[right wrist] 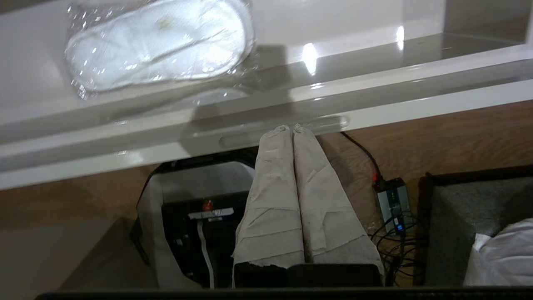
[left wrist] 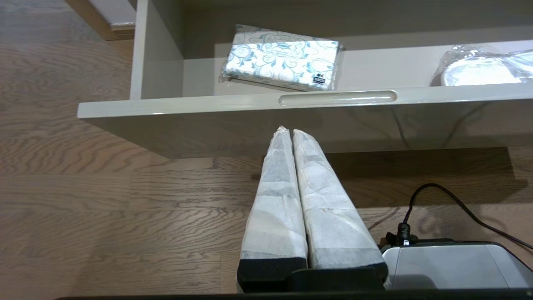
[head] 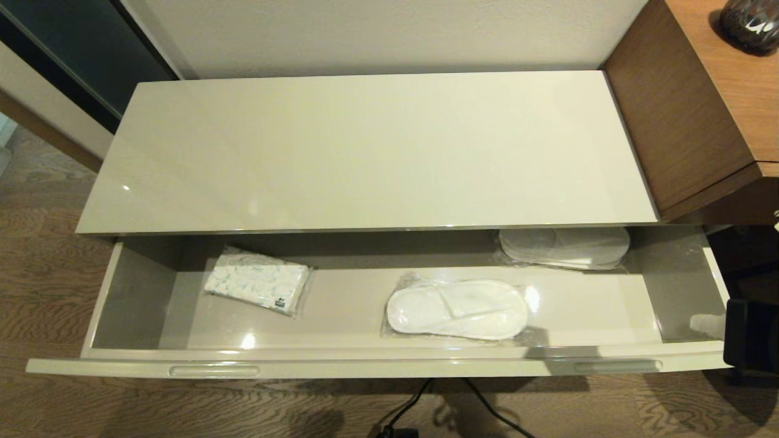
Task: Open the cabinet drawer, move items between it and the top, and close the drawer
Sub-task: Close the drawer
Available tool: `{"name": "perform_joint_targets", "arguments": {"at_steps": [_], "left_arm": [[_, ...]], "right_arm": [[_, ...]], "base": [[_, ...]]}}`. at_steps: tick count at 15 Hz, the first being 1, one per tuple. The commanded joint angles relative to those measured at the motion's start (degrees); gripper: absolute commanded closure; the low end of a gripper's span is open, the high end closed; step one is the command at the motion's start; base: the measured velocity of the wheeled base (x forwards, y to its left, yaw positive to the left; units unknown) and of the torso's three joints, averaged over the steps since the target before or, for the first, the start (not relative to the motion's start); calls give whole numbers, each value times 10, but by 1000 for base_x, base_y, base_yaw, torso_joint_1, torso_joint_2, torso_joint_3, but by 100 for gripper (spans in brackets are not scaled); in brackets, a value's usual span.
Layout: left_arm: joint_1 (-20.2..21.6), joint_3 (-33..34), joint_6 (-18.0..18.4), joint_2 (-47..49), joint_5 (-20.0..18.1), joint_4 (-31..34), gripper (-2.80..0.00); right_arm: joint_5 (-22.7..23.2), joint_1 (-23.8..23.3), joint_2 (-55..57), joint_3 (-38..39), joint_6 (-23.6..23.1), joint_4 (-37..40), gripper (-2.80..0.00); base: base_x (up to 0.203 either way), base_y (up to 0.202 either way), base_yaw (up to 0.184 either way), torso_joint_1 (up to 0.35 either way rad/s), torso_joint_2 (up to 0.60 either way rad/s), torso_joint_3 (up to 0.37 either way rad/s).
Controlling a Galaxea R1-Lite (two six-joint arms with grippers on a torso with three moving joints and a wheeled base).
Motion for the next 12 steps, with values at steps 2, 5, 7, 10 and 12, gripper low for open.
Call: {"name": "perform_joint_targets", "arguments": {"at_steps": [2,5,7,10,12], "left_arm": [[0,0,0,1,0,0,0],[0,0,0,1,0,0,0],[0,0,0,1,0,0,0],[0,0,0,1,0,0,0],[0,0,0,1,0,0,0]], "right_arm": [[4,15,5,13,2,-1,0],[12,16,21,21,10,-6,0],[13,35,24,25,15,-6,0],[13,50,23,37,17,-5,0],[14,51,21,38,23,-6,0]], "base": [[0,0,0,0,0,0],[0,0,0,0,0,0],[0,0,0,0,0,0],[0,0,0,0,0,0],[0,0,0,0,0,0]]}}
